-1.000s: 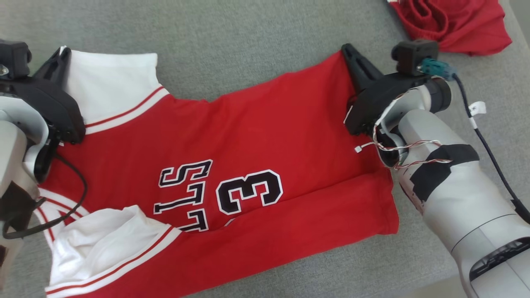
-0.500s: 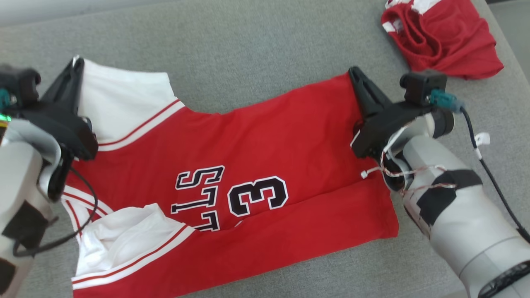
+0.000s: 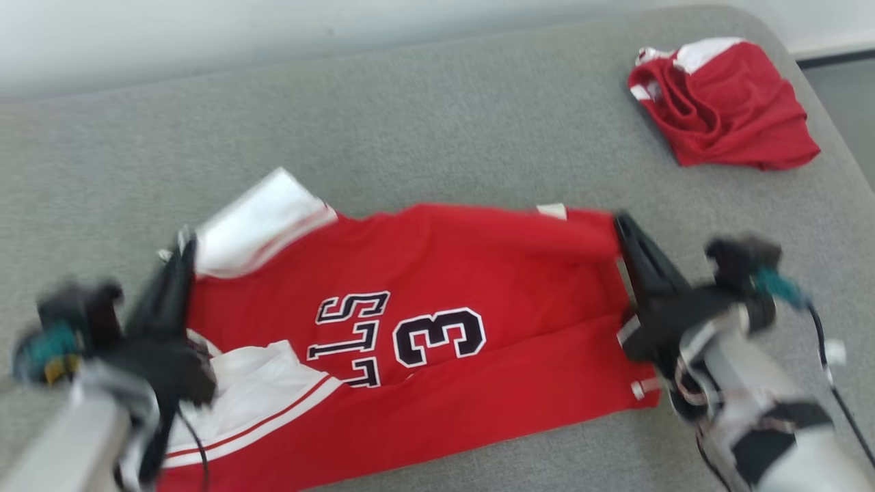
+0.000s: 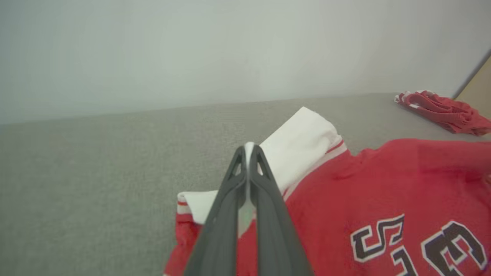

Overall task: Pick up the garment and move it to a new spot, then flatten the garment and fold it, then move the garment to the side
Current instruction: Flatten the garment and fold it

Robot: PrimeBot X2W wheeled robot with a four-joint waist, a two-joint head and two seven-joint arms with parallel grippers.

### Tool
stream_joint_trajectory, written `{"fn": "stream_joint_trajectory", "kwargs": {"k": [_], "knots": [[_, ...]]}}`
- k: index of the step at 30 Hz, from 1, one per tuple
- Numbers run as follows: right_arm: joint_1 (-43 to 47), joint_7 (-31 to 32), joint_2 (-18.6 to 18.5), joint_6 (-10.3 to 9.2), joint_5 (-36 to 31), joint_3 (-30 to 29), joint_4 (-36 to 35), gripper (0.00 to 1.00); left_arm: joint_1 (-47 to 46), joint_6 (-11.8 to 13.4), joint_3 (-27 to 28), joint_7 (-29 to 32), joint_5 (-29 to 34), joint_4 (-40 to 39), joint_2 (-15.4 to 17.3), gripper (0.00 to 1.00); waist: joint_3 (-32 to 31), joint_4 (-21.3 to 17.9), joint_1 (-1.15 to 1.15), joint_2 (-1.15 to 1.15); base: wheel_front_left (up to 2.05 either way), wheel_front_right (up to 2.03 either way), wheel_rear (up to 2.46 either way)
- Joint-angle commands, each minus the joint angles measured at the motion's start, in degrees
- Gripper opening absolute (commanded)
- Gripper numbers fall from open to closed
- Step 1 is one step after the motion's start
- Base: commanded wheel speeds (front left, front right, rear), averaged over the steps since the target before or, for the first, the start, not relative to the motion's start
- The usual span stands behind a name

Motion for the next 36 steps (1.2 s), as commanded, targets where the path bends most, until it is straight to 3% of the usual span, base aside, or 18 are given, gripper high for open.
{"fn": "stream_joint_trajectory", "kwargs": {"k": [1,10,20,21,22,31,36], "knots": [[3.2,0.0,-0.4,-0.16,-0.4,-1.5,-1.3,0.0,4.4,0.8,1.4,-0.1,0.5,-2.5,-0.3,0.0,-1.7,1.5,0.01,0.0,0.0,0.0,0.0],[17.2,-0.1,-0.9,-0.16,-1.5,-10.3,-8.6,0.0,21.9,2.7,7.3,-0.2,3.1,-13.4,-5.4,0.0,-5.0,4.8,0.01,0.0,0.0,0.0,0.0],[24.9,0.6,-0.5,-0.16,-2.0,-13.8,-9.2,0.0,27.5,1.5,9.4,-0.2,6.1,-9.9,-10.3,0.01,-7.3,6.7,0.01,0.0,0.0,0.0,0.0],[25.2,0.8,-0.3,-0.16,-2.1,-13.8,-9.0,0.27,27.4,1.5,9.7,-0.2,6.8,-9.5,-10.8,0.54,-7.6,6.8,0.01,0.0,0.0,0.0,0.0],[25.4,0.9,-0.2,-0.16,-2.2,-13.8,-9.0,1.0,27.5,1.7,10.2,-0.2,7.8,-9.1,-11.2,1.0,-7.9,6.8,0.01,0.0,0.0,0.0,0.0],[25.0,1.3,-1.8,-0.16,-2.8,-14.4,-10.6,1.0,29.9,1.8,19.4,-0.2,17.3,-11.4,-16.4,1.0,-9.5,7.4,0.01,0.0,0.0,0.0,0.0],[22.2,4.2,-2.4,-0.16,-4.2,-14.5,-8.0,1.0,31.7,2.2,25.5,-0.2,24.7,-14.8,-19.1,1.0,-9.6,7.9,0.01,0.0,0.0,0.0,0.0]]}}
